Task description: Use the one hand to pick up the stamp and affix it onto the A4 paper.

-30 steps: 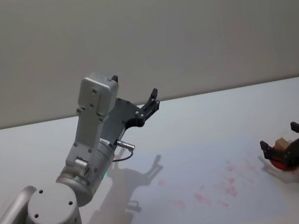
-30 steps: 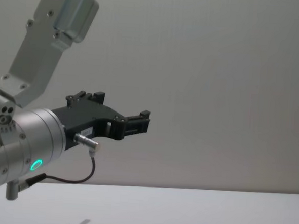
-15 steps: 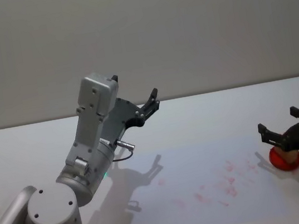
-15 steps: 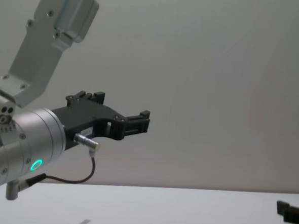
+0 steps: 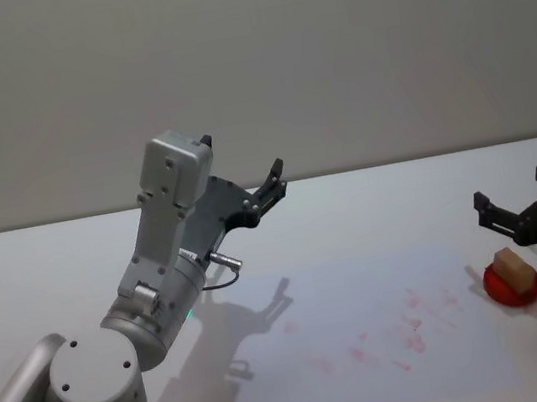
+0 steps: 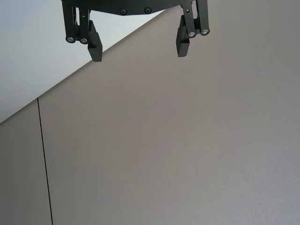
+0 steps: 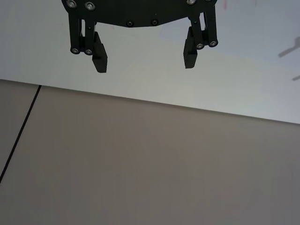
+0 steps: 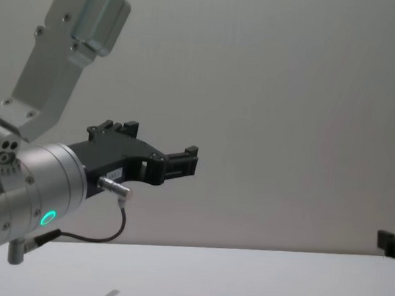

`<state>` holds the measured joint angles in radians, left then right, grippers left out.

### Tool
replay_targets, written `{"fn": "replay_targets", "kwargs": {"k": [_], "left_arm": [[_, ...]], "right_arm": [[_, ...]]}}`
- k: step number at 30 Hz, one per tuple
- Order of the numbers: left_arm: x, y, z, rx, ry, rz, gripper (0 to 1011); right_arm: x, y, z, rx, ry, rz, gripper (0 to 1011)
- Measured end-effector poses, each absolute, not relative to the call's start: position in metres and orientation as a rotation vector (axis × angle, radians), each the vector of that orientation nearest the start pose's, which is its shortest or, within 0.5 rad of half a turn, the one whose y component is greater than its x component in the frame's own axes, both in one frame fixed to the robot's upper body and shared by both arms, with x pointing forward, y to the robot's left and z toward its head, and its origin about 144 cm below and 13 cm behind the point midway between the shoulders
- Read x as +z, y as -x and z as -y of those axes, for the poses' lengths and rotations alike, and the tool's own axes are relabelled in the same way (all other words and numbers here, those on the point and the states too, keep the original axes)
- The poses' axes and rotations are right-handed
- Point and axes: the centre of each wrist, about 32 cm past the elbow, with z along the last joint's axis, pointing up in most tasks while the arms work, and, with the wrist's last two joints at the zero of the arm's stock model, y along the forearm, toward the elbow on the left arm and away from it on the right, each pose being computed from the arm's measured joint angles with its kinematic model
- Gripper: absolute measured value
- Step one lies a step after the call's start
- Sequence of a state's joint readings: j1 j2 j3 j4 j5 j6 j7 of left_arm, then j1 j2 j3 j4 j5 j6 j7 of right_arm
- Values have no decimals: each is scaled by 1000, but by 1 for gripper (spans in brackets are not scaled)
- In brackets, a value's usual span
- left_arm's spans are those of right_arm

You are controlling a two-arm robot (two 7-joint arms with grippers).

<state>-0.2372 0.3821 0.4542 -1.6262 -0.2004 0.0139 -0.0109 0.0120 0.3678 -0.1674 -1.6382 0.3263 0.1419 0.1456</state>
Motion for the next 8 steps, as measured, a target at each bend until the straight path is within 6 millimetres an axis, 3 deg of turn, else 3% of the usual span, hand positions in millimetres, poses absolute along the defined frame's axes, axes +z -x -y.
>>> {"fn": "replay_targets", "kwargs": {"k": [8], "left_arm": [[1204,-492,-198,1124,-61,268,1001]], "right_arm": [[1170,-456,276,-1265,104,-62,1001]]}}
